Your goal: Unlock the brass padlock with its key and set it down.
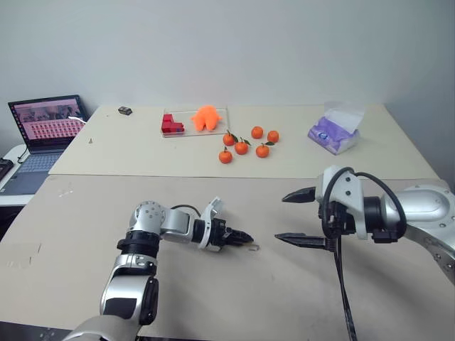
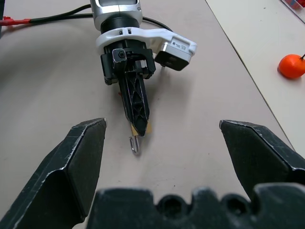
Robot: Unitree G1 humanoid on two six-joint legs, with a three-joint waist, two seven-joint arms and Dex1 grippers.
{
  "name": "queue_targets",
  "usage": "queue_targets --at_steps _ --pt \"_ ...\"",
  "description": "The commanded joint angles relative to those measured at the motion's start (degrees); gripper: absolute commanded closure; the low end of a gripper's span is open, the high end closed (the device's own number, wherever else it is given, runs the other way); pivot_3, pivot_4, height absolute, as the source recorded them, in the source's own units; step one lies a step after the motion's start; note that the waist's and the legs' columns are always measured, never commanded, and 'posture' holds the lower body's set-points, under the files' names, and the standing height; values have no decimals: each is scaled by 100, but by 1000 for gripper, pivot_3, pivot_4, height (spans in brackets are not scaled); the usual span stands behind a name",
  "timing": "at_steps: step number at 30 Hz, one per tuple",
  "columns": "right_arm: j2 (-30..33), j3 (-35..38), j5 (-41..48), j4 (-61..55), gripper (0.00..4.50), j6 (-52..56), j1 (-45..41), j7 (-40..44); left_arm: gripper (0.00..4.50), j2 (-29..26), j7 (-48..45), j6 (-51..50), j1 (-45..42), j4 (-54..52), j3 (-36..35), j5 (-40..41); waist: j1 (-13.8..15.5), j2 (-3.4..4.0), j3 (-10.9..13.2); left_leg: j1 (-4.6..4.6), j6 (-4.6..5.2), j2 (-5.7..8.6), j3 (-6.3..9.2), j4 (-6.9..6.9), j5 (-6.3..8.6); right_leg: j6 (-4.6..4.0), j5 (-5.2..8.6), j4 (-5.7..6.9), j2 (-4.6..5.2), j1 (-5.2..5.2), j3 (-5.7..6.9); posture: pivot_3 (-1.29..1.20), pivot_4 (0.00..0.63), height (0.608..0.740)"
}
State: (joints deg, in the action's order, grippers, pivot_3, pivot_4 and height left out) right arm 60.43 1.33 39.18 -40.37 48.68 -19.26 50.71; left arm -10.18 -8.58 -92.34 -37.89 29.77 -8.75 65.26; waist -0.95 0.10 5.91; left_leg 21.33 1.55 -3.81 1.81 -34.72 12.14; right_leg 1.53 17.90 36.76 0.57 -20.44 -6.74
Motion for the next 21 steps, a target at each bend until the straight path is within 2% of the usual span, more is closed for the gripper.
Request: queue_targets --at_steps 1,21 --pt "9 217 8 -171 50 -87 13 -36 4416 -17 -52 74 -108 16 -176 -385 -2 0 0 0 0 0 0 1 0 0 0 0 0 1 1 0 150 661" --pt "-41 80 -60 -158 0 -104 -93 -90 4425 -123 -1016 117 -24 -412 -13 -1527 -63 -4 2 -19 -40 -1 1 53 -23 1 0 2 0 8 -1 0 150 661"
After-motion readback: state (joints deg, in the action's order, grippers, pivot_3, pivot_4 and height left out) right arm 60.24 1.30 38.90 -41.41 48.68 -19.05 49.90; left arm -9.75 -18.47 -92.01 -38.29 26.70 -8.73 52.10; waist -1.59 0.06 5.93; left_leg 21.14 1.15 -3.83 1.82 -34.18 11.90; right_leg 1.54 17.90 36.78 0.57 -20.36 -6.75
